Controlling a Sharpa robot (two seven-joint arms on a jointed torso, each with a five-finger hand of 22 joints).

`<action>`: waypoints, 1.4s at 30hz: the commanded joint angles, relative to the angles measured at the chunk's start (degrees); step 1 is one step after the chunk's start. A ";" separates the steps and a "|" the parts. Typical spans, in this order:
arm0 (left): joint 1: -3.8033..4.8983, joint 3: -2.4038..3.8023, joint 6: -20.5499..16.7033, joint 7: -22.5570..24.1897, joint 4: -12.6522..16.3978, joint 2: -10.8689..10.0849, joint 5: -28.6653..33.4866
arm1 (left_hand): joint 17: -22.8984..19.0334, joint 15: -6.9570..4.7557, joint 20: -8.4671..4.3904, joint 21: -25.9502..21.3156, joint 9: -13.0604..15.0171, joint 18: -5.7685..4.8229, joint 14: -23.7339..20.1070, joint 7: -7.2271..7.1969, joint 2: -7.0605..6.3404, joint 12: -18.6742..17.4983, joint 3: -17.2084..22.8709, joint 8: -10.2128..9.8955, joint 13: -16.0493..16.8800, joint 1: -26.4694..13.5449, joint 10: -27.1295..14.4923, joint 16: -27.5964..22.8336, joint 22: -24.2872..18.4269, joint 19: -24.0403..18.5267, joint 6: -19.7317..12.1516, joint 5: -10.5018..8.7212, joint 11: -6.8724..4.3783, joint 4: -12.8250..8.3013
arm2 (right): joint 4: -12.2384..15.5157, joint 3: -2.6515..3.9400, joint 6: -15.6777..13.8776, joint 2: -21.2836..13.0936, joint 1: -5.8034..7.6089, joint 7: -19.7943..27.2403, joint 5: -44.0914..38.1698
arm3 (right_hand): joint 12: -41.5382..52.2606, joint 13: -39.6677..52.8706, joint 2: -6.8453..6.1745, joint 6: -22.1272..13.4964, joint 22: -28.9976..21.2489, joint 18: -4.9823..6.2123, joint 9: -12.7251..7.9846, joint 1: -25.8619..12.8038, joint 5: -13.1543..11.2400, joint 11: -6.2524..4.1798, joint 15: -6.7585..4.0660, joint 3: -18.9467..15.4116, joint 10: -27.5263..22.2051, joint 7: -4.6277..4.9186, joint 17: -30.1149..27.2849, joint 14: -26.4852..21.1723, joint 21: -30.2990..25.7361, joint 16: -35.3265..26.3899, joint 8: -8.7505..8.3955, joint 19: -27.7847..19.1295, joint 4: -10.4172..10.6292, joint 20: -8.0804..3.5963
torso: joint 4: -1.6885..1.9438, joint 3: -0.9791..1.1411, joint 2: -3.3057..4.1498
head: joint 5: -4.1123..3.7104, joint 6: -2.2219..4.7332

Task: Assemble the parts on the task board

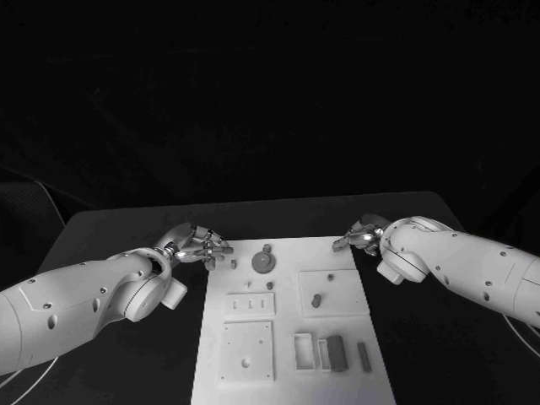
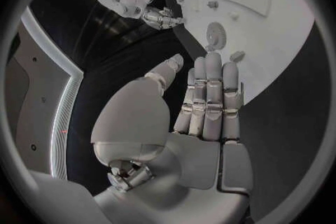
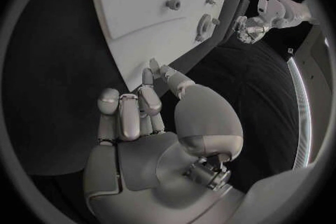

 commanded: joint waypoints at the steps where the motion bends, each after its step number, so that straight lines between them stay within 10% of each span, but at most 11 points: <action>1: 0.03 0.05 -2.86 0.39 0.20 0.51 -4.14 | 0.06 0.02 0.01 -0.29 0.07 0.38 -0.58 0.13 -0.08 -0.33 -0.15 0.27 -0.06 0.59 -0.40 -0.20 -0.05 -0.40 0.43 0.19 0.17 -0.12 | 0.48 0.00 -0.29 -0.04 0.05 -0.29 2.07 | 0.14 -0.06 0.08 4.31 0.08 0.80 0.08 0.54 0.26 -0.32 -0.14 -0.05 0.18 3.73 0.04 0.32 7.73 2.00 0.21 0.28 -0.34 0.23 | 0.03 -0.04 -0.02 | 0.02 0.14; 20: 0.01 0.15 -18.81 -3.92 -0.38 7.82 -38.33 | 3.44 1.98 0.61 -2.54 -2.33 -1.25 -6.31 0.31 -2.38 -0.13 -11.24 -3.02 0.59 4.57 -10.36 -3.39 -0.83 -5.42 -0.37 0.65 2.01 -0.03 | 7.99 0.00 -0.63 -0.21 0.16 -1.17 11.44 | 0.14 -0.08 0.17 4.61 0.12 0.80 0.12 0.60 0.26 -0.33 -0.14 0.02 0.28 3.67 0.14 0.47 7.75 2.06 0.33 0.31 -0.39 0.25 | -0.16 -0.26 -0.60 | 0.24 0.90; 30: -0.04 0.09 -19.11 -5.63 -0.67 10.70 -40.42 | 6.28 2.99 0.90 -3.64 -3.40 -2.40 -10.46 0.36 -2.50 2.95 -14.60 -3.40 1.96 5.55 -12.65 -4.10 -0.97 -8.60 0.07 0.76 2.10 0.53 | 10.66 0.00 -0.76 0.89 0.17 -1.05 11.86 | 0.14 -0.08 0.18 4.68 0.13 0.80 0.13 0.61 0.26 -0.33 -0.15 0.03 0.30 3.65 0.03 0.40 7.75 2.04 0.36 0.31 -0.41 0.25 | -0.71 -0.65 -1.56 | 0.90 0.46; 42: -0.23 0.08 -17.52 -7.09 -0.59 12.60 -40.97 | 7.92 3.44 1.01 -4.12 -4.11 -3.03 -12.69 0.44 -2.72 4.18 -16.48 -3.67 2.43 5.14 -14.29 -4.46 -0.97 -10.26 -0.40 1.05 2.22 1.01 | 13.13 0.04 -0.98 1.90 0.15 -0.70 12.07 | 0.13 -0.09 0.20 4.73 0.14 0.80 0.13 0.62 0.26 -0.33 -0.14 0.05 0.32 3.65 -0.19 0.25 7.75 1.99 0.37 0.32 -0.42 0.26 | -0.55 -0.57 -1.34 | 1.07 0.79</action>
